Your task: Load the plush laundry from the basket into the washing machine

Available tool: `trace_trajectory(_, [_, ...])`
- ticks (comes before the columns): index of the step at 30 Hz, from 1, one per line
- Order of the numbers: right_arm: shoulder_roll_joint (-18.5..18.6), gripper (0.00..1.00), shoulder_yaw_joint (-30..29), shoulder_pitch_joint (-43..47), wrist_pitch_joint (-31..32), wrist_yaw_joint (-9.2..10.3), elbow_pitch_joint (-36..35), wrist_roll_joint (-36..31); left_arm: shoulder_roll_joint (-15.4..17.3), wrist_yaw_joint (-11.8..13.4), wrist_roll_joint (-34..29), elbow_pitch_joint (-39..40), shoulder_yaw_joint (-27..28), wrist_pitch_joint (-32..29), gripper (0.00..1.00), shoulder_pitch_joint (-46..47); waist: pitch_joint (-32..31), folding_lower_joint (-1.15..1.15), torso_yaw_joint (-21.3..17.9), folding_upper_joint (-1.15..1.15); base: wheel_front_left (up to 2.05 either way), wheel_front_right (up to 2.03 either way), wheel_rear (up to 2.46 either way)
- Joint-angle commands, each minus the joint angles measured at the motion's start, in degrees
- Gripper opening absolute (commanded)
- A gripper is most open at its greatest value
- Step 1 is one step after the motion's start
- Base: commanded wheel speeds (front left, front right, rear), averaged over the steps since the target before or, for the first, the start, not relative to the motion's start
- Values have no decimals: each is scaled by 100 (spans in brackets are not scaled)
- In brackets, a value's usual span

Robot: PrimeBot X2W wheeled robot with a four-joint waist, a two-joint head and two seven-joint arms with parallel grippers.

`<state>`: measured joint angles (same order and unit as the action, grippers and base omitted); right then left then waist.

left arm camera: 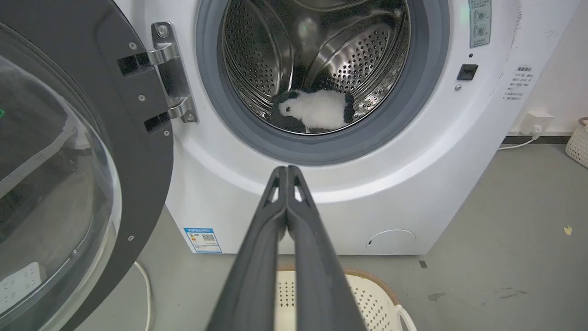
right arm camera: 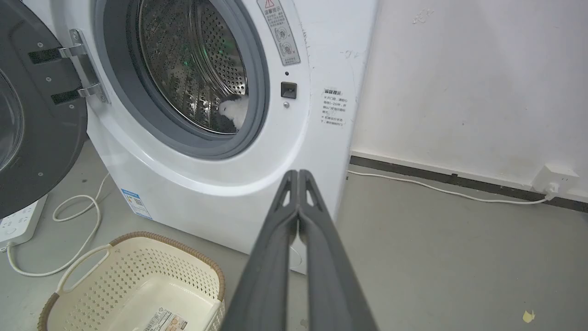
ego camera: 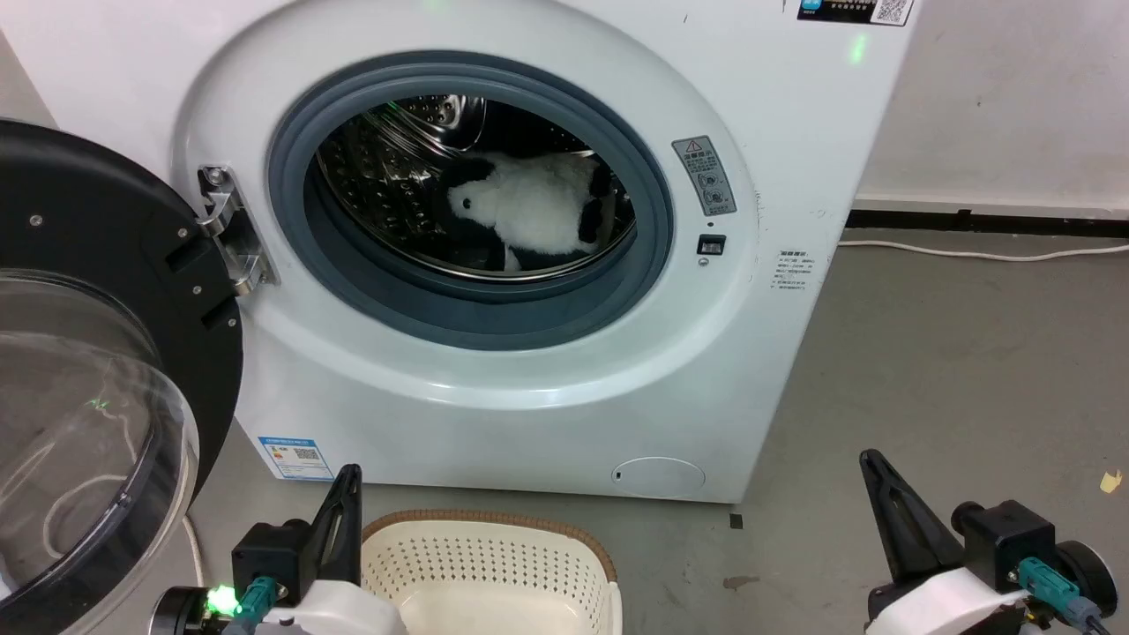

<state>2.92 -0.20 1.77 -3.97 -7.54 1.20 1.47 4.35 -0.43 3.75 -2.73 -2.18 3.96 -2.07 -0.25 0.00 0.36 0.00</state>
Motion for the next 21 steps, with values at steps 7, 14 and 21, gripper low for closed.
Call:
trace_trajectory(7, [-3, 0, 9, -97, 119, 4, -59, -69, -52, 29, -126, 104, 77, -118, 0, 124, 6, 0, -9, 0, 0, 0, 0])
trace_trajectory(14, [-4, 0, 12, -121, 201, 5, -77, -92, -80, 33, -200, 154, 119, -200, 0, 148, 12, 0, -17, 0, 0, 0, 0])
trace_trajectory(21, [-4, 0, 16, -144, 283, 5, -95, -115, -108, 38, -273, 204, 160, -283, 0, 173, 17, 0, -25, 0, 0, 0, 0])
